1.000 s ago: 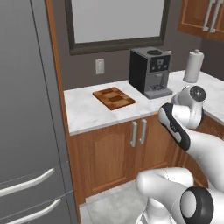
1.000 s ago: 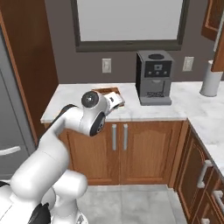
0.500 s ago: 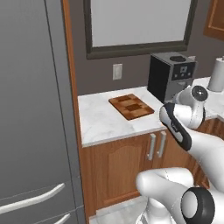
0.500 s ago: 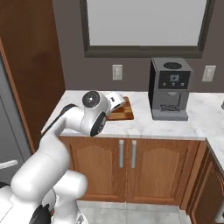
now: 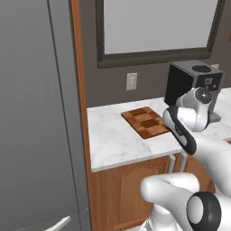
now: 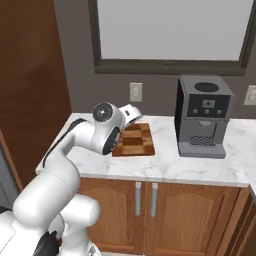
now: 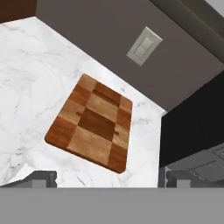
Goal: Move the cutting board and knife to the sink. Then move spray from the cabinet to the counter.
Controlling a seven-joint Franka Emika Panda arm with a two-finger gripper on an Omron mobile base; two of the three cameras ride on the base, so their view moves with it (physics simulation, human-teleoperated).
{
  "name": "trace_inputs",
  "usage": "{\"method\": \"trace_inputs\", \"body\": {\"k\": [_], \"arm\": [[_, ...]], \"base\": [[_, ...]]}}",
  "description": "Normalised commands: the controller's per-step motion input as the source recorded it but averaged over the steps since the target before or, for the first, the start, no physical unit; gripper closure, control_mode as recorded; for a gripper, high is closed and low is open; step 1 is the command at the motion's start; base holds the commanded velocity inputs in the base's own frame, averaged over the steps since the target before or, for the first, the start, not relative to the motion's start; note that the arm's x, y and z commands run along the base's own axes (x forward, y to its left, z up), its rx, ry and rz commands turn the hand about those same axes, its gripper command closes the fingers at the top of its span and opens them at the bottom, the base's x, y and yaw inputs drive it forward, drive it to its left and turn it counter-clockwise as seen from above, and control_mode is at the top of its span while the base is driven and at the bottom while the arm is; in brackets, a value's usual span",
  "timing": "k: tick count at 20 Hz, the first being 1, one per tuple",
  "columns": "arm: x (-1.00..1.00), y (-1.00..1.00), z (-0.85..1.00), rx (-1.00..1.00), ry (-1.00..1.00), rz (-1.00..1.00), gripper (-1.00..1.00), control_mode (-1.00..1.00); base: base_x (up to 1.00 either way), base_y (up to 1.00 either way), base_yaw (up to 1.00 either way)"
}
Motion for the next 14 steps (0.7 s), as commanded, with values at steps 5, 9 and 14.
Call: {"method": "trace_inputs", "body": {"k": [5, 9, 14], "arm": [[0.0, 0.0, 0.0, 0.0, 0.0, 0.0, -1.0, 1.0], [0.0, 0.0, 0.0, 0.0, 0.0, 0.0, -1.0, 1.0], [0.0, 0.0, 0.0, 0.0, 0.0, 0.0, -1.0, 1.0]], "base": [[-0.05, -0.36, 0.05], [-0.54, -0.86, 0.29], [-0.03, -0.37, 0.11]]}}
